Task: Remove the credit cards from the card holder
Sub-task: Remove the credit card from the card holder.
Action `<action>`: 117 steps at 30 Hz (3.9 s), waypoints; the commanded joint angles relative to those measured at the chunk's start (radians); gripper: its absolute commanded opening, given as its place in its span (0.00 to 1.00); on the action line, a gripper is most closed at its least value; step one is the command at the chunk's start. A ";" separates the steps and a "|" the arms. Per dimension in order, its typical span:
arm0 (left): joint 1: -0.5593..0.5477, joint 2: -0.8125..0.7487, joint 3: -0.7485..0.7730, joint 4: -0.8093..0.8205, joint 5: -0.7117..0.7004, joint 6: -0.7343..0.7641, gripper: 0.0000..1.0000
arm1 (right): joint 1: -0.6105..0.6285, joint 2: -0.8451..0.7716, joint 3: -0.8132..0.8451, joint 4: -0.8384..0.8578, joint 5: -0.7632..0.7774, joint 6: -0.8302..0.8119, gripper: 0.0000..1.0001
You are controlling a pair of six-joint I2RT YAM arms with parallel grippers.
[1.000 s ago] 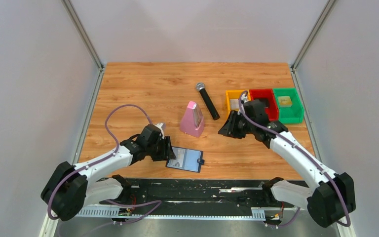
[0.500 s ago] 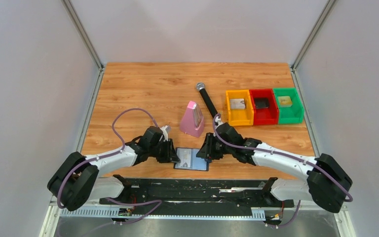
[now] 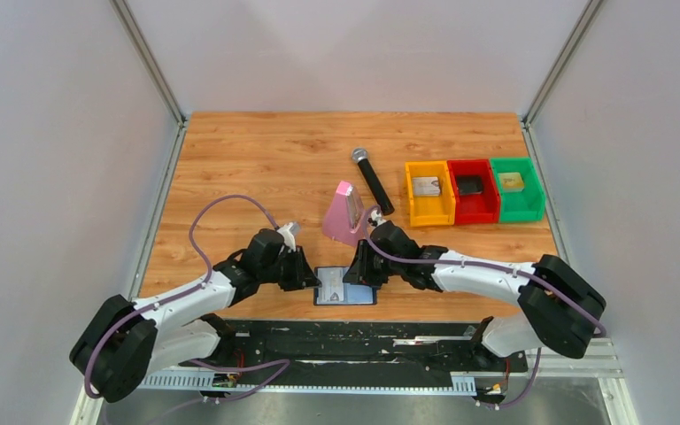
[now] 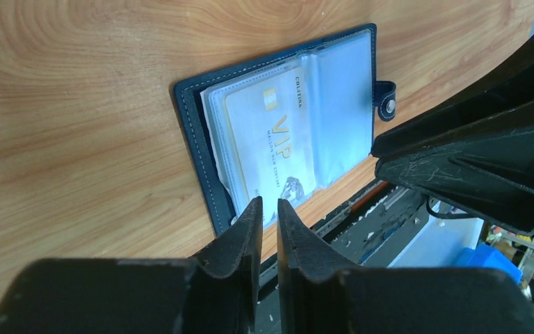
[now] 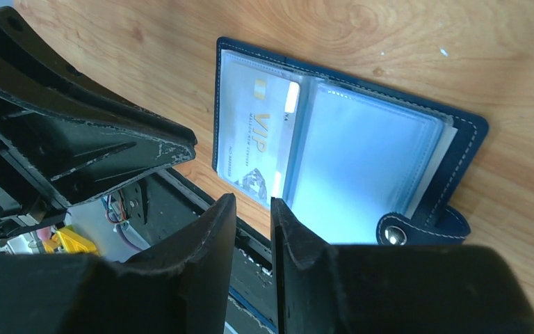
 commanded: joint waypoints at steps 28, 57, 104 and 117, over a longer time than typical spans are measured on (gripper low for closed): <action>-0.003 0.112 -0.048 0.093 -0.012 0.000 0.02 | 0.016 0.171 0.033 0.151 0.006 -0.003 0.26; -0.004 0.169 -0.055 0.127 -0.004 -0.001 0.02 | 0.016 0.184 0.015 0.203 -0.018 -0.025 0.00; -0.004 -0.013 0.161 -0.105 0.122 0.109 0.53 | -0.247 -0.139 0.020 -0.128 -0.487 -0.447 0.00; -0.003 -0.013 0.237 -0.033 0.335 0.158 0.65 | -0.239 -0.201 0.031 -0.063 -0.759 -0.414 0.00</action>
